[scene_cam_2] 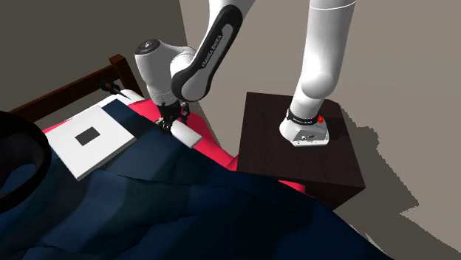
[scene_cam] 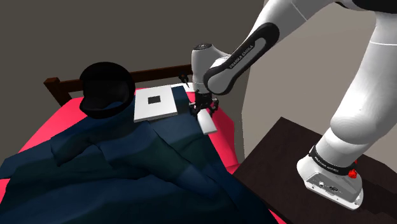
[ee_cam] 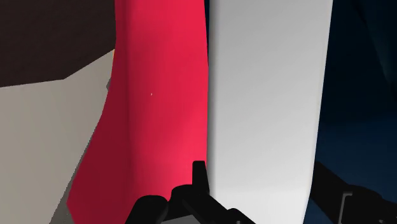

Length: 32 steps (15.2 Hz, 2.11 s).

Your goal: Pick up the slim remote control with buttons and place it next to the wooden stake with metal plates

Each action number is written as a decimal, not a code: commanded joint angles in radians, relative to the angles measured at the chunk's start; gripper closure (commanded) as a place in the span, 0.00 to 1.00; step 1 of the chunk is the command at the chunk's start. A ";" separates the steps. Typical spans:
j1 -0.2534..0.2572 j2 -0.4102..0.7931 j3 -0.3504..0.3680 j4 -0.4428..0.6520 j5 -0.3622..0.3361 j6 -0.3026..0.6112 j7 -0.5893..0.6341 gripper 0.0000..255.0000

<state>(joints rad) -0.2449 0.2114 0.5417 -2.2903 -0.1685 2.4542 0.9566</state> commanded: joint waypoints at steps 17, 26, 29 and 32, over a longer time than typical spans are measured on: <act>-0.005 0.504 -0.154 0.806 -0.131 -0.324 -0.205 1.00; 0.033 0.718 -0.188 1.136 -0.148 -0.433 -0.270 1.00; 0.035 0.739 -0.193 1.133 -0.153 -0.409 -0.267 1.00; 0.037 0.762 -0.198 1.132 -0.158 -0.386 -0.265 1.00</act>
<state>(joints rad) -0.2098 0.9628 0.3458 -1.1621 -0.3243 2.0614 0.6902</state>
